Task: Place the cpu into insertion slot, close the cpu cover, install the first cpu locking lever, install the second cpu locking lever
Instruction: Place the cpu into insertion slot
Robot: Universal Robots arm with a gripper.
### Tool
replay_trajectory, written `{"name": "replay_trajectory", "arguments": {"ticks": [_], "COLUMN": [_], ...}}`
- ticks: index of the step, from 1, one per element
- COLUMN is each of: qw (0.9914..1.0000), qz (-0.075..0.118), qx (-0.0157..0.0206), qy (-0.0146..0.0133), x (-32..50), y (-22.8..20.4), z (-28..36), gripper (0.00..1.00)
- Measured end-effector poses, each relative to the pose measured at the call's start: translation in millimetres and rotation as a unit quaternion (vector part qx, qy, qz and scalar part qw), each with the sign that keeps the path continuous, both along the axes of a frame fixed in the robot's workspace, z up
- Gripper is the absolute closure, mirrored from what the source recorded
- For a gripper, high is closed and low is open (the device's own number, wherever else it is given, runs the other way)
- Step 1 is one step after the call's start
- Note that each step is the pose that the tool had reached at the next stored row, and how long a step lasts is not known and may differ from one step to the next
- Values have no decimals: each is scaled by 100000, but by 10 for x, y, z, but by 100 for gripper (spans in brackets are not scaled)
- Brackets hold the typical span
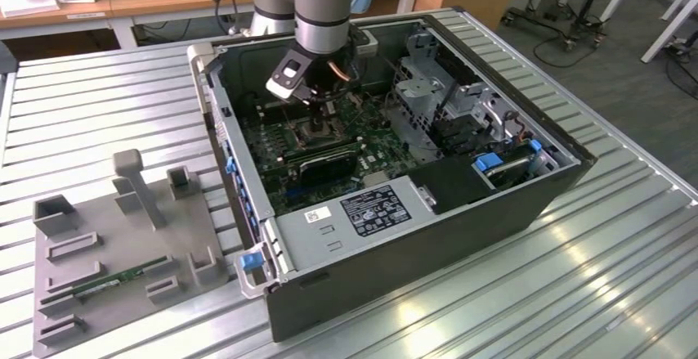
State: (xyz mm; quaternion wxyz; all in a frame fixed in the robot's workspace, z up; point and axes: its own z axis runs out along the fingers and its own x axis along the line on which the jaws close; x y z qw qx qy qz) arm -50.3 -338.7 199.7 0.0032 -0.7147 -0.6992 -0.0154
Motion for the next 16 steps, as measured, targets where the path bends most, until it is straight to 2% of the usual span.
{"name": "replay_trajectory", "arguments": {"ticks": [4,16], "qw": [100000,100000], "qz": [-1,-1], "qx": [23,1], "qy": [-15,-7], "x": [0,-1], "y": [1,1], "z": [13,223], "gripper": [89,89]}}
